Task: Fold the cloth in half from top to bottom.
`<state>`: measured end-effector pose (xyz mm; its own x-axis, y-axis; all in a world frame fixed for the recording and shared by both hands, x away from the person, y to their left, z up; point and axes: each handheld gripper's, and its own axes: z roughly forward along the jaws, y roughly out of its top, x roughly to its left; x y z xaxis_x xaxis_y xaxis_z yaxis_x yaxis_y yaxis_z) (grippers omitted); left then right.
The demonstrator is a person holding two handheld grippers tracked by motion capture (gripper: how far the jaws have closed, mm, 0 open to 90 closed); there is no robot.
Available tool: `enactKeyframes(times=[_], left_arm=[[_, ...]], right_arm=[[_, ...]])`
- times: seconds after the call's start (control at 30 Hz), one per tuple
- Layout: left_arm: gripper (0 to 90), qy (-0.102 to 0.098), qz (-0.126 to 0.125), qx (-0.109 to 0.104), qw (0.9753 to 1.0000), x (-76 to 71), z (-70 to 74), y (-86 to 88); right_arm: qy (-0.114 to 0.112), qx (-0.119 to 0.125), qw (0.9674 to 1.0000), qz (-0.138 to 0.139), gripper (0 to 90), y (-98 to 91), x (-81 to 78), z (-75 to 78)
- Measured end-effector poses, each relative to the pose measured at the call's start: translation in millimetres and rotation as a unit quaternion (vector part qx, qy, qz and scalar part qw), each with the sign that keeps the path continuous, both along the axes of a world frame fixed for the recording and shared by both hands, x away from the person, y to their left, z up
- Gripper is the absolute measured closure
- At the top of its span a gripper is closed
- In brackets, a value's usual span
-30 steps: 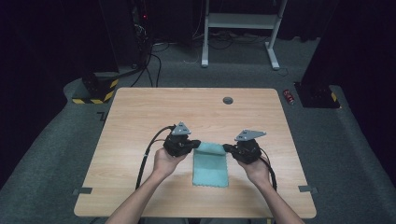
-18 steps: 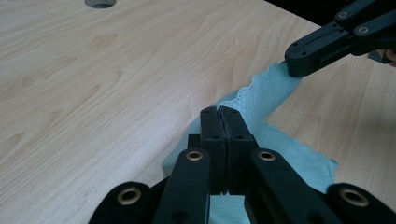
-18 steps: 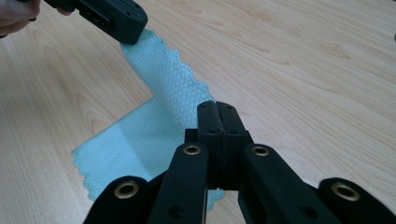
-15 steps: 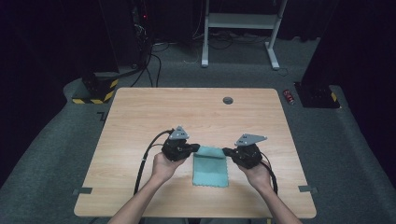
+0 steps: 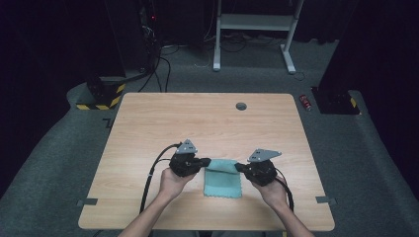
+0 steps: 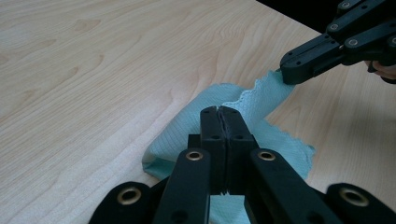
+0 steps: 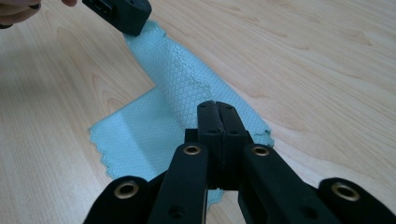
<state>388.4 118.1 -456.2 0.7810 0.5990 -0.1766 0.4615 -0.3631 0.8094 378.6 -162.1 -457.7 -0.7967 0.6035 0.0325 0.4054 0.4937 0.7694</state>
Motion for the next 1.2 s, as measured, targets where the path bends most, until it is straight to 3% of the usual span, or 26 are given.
enactKeyframes(times=[0.3,0.63,1.2], left_arm=[[89.2,0.005,-0.002,0.005,1.0000,-8.3,-9.2,-0.7],[89.2,-0.011,-0.008,0.041,0.9991,-16.5,-16.4,-8.4],[89.2,0.008,-0.010,0.040,0.9991,-20.8,-32.6,-9.9]], right_arm=[[0.005,-0.009,0.9999,0.011,90.0,0.9,-8.6,-9.0],[0.008,-0.016,0.9998,0.009,90.0,0.5,-12.0,-17.6],[0.019,-0.024,0.9994,0.015,90.0,-1.4,-17.4,-29.6]])
